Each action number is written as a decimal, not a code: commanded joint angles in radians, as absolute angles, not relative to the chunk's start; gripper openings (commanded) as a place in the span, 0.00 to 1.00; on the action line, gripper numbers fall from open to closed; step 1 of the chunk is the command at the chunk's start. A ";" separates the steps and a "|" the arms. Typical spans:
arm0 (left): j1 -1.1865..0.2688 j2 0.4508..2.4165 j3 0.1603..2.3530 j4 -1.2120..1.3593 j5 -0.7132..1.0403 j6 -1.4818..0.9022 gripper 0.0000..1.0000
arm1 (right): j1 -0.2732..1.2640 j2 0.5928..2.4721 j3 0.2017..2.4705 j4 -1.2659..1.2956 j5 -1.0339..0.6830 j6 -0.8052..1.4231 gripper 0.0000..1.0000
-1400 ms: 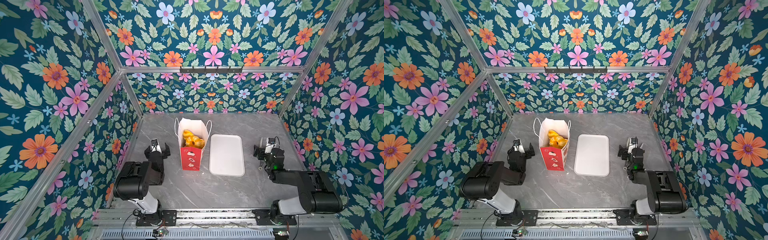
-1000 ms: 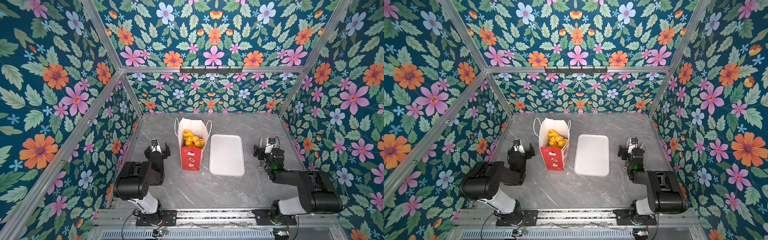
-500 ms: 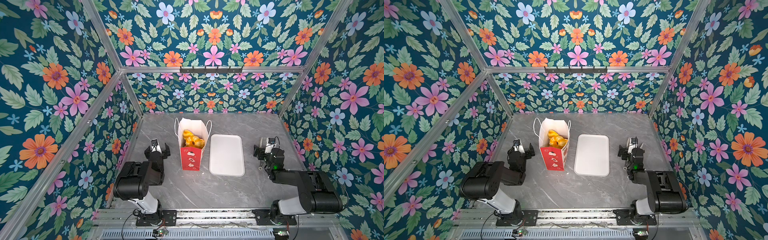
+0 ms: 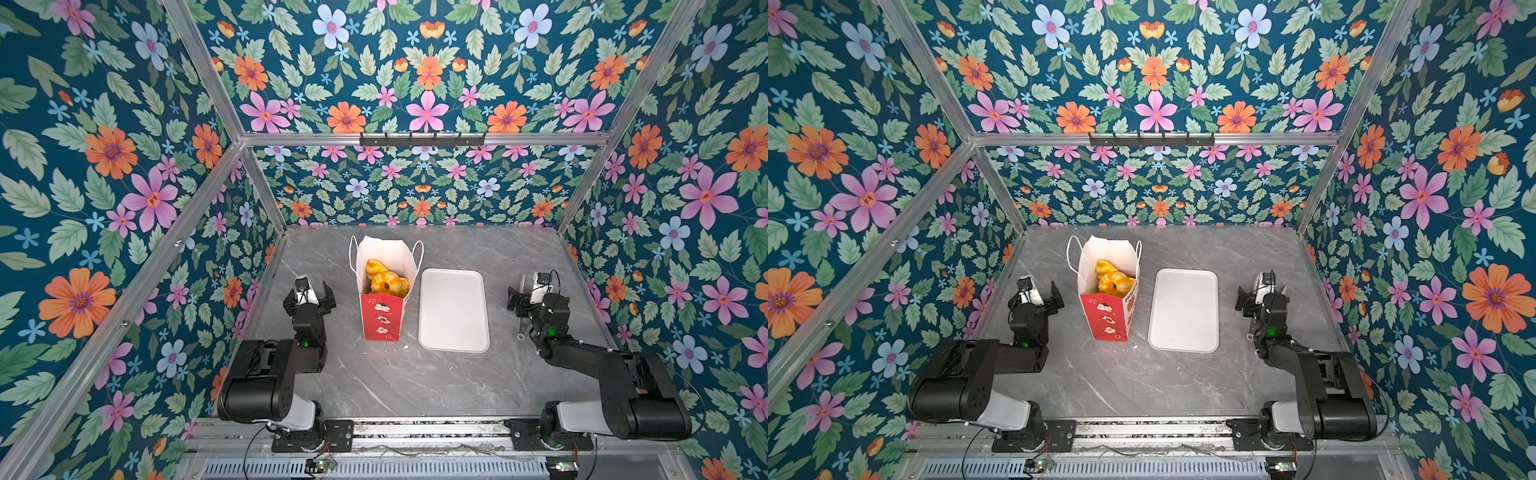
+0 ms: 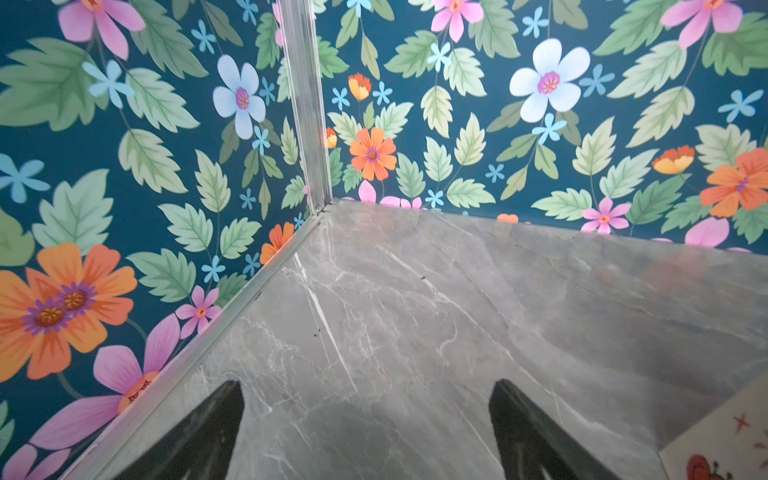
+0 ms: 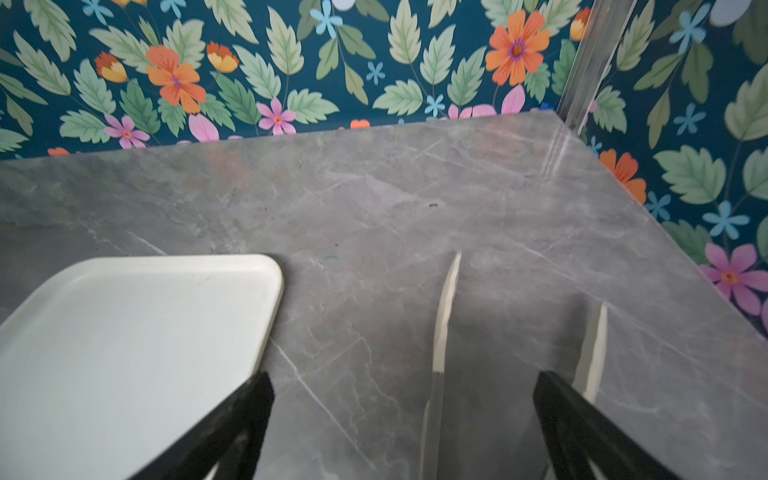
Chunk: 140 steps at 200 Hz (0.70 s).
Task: Take the fake bread out of the paper bag
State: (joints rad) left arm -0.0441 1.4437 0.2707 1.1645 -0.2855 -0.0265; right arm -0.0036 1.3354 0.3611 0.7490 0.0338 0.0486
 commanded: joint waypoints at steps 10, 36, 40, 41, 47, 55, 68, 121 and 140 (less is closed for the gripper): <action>-0.049 1.340 0.338 0.980 -0.376 -0.075 0.96 | 0.044 1.239 0.445 0.518 0.134 0.022 0.99; -0.073 1.214 0.419 0.795 -0.359 -0.111 0.94 | 0.055 1.150 0.554 0.301 0.119 0.149 0.99; -0.080 1.193 0.439 0.757 -0.363 -0.117 0.94 | 0.055 1.146 0.576 0.267 0.115 0.155 0.99; -0.081 1.187 0.443 0.748 -0.365 -0.118 0.94 | 0.056 1.143 0.588 0.246 0.113 0.158 0.99; -0.096 1.151 0.472 0.688 -0.370 -0.131 0.93 | 0.058 1.139 0.620 0.187 0.108 0.163 0.99; -0.112 1.099 0.515 0.582 -0.371 -0.158 0.92 | 0.059 1.139 0.659 0.120 0.097 0.165 0.99; -0.128 1.016 0.595 0.385 -0.338 -0.233 0.91 | 0.060 1.141 0.703 0.037 0.064 0.169 0.99; -0.138 0.804 0.925 -0.278 0.075 -0.340 0.89 | 0.060 1.180 0.738 -0.039 0.034 0.208 0.99; -0.139 0.817 1.026 -0.448 0.228 -0.337 0.87 | 0.062 1.209 0.739 -0.028 0.018 0.225 0.99</action>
State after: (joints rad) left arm -0.1387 0.8104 0.9390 -0.0814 -0.0174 -0.3119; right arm 0.0608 1.1824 0.7315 -0.0025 0.0395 0.1890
